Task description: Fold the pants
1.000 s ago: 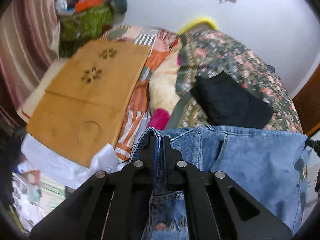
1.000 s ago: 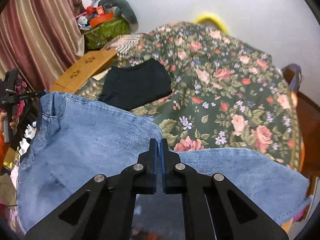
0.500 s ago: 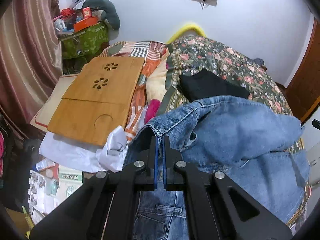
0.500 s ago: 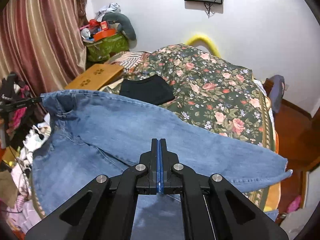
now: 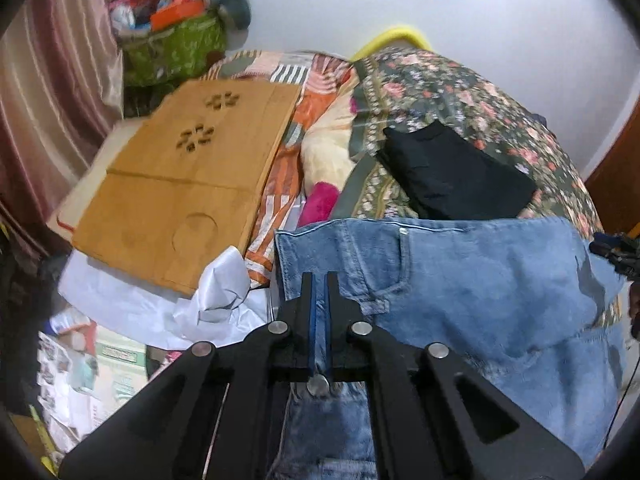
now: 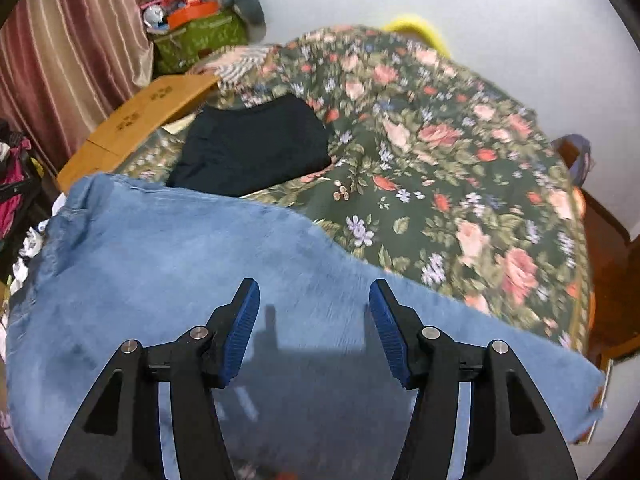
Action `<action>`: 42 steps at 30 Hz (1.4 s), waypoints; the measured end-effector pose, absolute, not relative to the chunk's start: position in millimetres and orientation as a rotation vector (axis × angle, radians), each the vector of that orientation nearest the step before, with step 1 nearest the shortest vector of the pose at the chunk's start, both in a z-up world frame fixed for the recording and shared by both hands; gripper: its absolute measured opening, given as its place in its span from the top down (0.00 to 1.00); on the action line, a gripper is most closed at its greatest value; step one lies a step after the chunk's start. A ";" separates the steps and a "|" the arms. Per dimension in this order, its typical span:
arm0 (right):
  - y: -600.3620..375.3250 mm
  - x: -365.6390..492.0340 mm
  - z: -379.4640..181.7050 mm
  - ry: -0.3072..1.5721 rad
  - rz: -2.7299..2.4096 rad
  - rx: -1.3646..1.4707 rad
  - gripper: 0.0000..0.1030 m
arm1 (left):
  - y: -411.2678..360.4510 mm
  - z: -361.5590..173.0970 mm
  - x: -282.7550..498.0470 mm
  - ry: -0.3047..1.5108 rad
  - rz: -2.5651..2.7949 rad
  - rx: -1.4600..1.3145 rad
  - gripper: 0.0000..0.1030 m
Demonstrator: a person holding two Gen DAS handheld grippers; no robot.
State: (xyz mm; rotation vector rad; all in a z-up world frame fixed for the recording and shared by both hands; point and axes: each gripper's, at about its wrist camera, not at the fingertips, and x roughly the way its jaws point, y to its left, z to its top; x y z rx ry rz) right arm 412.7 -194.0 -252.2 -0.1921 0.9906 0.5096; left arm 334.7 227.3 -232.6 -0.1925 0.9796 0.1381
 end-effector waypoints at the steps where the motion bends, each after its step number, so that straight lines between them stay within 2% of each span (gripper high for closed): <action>1: -192.1 416.1 -255.4 0.998 0.516 -0.189 0.48 | 233.8 -238.0 341.4 0.994 0.145 -0.208 0.93; 2: -192.0 425.6 -261.4 1.014 0.538 -0.178 0.48 | 238.6 -242.3 345.7 1.002 0.154 -0.217 0.90; 3: -190.5 428.5 -263.6 1.023 0.553 -0.171 0.48 | 245.3 -248.6 353.9 1.015 0.167 -0.227 0.83; 4: -189.4 432.0 -266.7 1.034 0.568 -0.166 0.48 | 250.9 -254.5 361.4 1.029 0.174 -0.241 0.71; 6: -185.7 436.9 -273.8 1.057 0.595 -0.171 0.48 | 259.6 -264.3 371.6 1.045 0.164 -0.291 0.61; 12: -179.4 438.5 -281.1 1.044 0.672 -0.184 0.45 | 271.3 -296.9 401.3 1.097 0.113 -0.435 0.60; 15: -178.6 441.1 -282.7 1.047 0.688 -0.171 0.49 | 268.1 -310.2 410.4 1.132 0.123 -0.422 0.60; 19: -175.8 439.0 -283.5 1.036 0.700 -0.186 0.57 | 269.9 -317.9 416.5 1.136 0.115 -0.450 0.60; 22: -173.3 436.2 -283.0 1.025 0.695 -0.202 0.68 | 273.8 -323.5 421.1 1.158 0.112 -0.480 0.60; 24: -172.2 433.5 -282.1 1.019 0.690 -0.203 0.77 | 275.8 -325.7 422.3 1.167 0.112 -0.487 0.62; 26: -171.0 431.4 -281.0 1.009 0.677 -0.214 0.86 | 274.0 -324.5 422.9 1.170 0.131 -0.455 0.80; 27: -170.3 428.8 -279.7 1.000 0.669 -0.227 0.88 | 272.2 -323.5 423.3 1.177 0.151 -0.424 0.94; 29: -170.8 424.7 -276.6 0.988 0.656 -0.230 0.94 | 267.7 -321.6 422.4 1.180 0.170 -0.374 0.95; 31: -172.8 421.5 -273.1 0.974 0.645 -0.222 0.95 | 262.9 -314.8 418.9 1.160 0.174 -0.336 0.95; 42: -186.5 378.7 -224.0 0.878 0.611 -0.184 0.95 | 236.2 -228.5 375.7 0.990 0.115 -0.239 0.96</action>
